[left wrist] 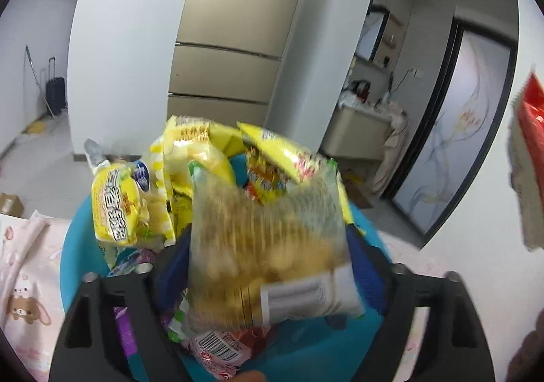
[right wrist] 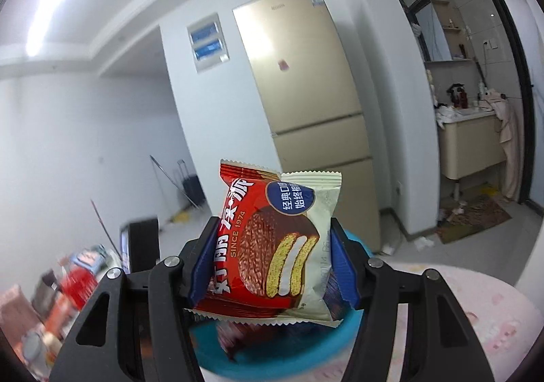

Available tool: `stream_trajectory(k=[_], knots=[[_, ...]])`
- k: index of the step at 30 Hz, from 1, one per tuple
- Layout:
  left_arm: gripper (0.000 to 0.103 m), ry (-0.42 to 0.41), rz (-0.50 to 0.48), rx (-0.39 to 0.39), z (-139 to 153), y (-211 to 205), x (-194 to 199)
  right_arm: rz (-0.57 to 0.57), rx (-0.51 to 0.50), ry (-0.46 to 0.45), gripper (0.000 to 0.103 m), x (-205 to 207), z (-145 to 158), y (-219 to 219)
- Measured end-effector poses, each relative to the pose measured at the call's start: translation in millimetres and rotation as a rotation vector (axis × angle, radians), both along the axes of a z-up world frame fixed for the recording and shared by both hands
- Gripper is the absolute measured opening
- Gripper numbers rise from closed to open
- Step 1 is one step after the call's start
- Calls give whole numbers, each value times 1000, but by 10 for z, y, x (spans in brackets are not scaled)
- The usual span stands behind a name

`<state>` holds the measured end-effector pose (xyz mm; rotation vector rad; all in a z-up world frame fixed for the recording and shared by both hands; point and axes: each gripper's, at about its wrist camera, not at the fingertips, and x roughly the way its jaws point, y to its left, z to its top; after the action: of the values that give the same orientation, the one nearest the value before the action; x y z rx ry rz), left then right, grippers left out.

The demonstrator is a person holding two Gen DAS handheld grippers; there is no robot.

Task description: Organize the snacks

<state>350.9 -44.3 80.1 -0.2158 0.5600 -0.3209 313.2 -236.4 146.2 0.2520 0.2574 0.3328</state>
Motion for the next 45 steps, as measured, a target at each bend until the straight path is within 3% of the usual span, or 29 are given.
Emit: stream_trajectory(k=[1, 3, 6, 11, 13, 17, 18, 20, 22, 24, 30, 36, 41, 45], knots=[[103, -35, 29, -11, 81, 64, -51, -2, 6, -15, 59, 15, 37, 31], [103, -103, 73, -19, 221, 171, -160, -1, 9, -40, 60, 33, 70, 84], [103, -142, 112, -29, 412, 342, -277, 3, 26, -49, 61, 85, 41, 125], [103, -198, 170, -69, 607, 562, -451, 20, -34, -10, 60, 218, -263, 245], [103, -193, 175, -89, 624, 608, -465, 49, -52, 43, 43, 325, -401, 301], [103, -166, 162, -104, 622, 661, -445, 62, -85, 118, 40, 438, -598, 393], [103, -162, 159, -100, 620, 654, -441, 59, -88, 118, 43, 429, -600, 389], [103, -158, 149, -90, 635, 608, -444, 58, -83, 108, 65, 392, -562, 372], [103, -158, 134, -77, 677, 565, -457, 47, -73, 78, 93, 325, -484, 338], [103, -165, 125, -61, 721, 520, -501, 35, -69, 43, 101, 251, -400, 309], [103, -210, 125, -1, 935, 444, -724, 12, -158, -47, 103, 26, -25, 309], [103, -307, 131, 176, 1269, 276, -1175, 26, -118, -100, 103, -272, 322, 189], [103, -368, 134, 156, 1532, 216, -1595, 17, -145, -161, 103, -588, 585, 169], [103, -412, 150, 209, 1666, 127, -1940, 12, -141, -210, 103, -850, 785, 110]])
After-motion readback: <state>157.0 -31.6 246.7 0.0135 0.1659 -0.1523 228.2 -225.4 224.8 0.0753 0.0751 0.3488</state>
